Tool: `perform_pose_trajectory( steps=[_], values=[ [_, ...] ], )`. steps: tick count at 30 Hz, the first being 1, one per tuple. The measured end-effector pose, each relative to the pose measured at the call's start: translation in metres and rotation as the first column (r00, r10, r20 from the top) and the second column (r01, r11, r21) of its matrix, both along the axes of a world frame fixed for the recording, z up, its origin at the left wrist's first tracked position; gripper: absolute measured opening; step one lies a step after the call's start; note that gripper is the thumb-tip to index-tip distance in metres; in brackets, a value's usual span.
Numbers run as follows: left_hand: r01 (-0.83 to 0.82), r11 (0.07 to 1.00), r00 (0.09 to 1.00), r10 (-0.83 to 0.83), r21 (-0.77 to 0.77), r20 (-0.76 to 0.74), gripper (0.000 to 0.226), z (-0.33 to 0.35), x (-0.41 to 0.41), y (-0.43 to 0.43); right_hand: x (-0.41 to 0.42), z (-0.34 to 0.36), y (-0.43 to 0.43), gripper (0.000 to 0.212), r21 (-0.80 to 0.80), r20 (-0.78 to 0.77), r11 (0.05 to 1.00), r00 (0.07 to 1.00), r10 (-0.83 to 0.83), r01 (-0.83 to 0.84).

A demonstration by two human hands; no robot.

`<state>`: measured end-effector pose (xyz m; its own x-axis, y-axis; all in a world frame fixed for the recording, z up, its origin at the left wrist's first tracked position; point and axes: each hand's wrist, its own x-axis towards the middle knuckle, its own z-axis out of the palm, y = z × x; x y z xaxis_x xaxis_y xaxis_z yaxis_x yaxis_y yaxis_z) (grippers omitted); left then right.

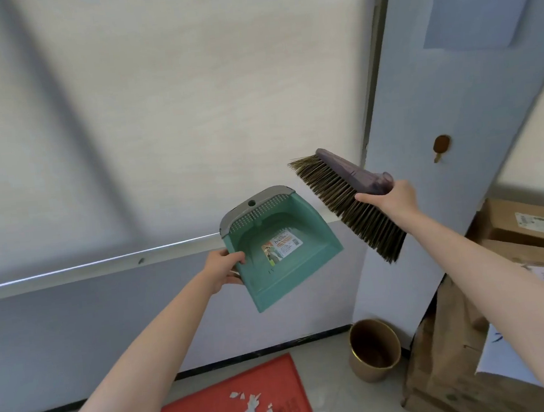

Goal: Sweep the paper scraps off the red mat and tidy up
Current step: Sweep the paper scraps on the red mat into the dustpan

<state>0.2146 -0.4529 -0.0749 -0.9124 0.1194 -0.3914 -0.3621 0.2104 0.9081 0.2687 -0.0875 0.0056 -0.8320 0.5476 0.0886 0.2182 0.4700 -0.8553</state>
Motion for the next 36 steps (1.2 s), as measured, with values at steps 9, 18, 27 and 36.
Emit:
perform_pose_trajectory(
  steps=[9,18,27,36],
  values=[
    [-0.161,0.987,0.986,0.16,0.022,0.041,0.029,0.001,0.055,-0.126,0.046,-0.015,-0.109,0.049,-0.004,-0.026,0.999,0.999,0.036,-0.036],
    [-0.323,0.941,0.946,0.316,0.099,0.074,0.025,-0.003,0.131,-0.196,0.082,-0.023,-0.168,0.048,-0.024,-0.049,0.993,0.992,0.115,-0.117],
    [-0.591,0.785,0.806,0.571,0.184,0.155,0.023,-0.015,0.224,-0.24,0.113,-0.041,-0.209,0.049,-0.051,-0.06,0.977,0.977,0.204,-0.207],
    [-0.85,0.496,0.526,0.818,0.177,0.233,0.034,-0.048,0.31,-0.262,0.163,-0.104,-0.218,0.055,-0.167,0.048,0.944,0.953,0.298,-0.286]
  ],
)
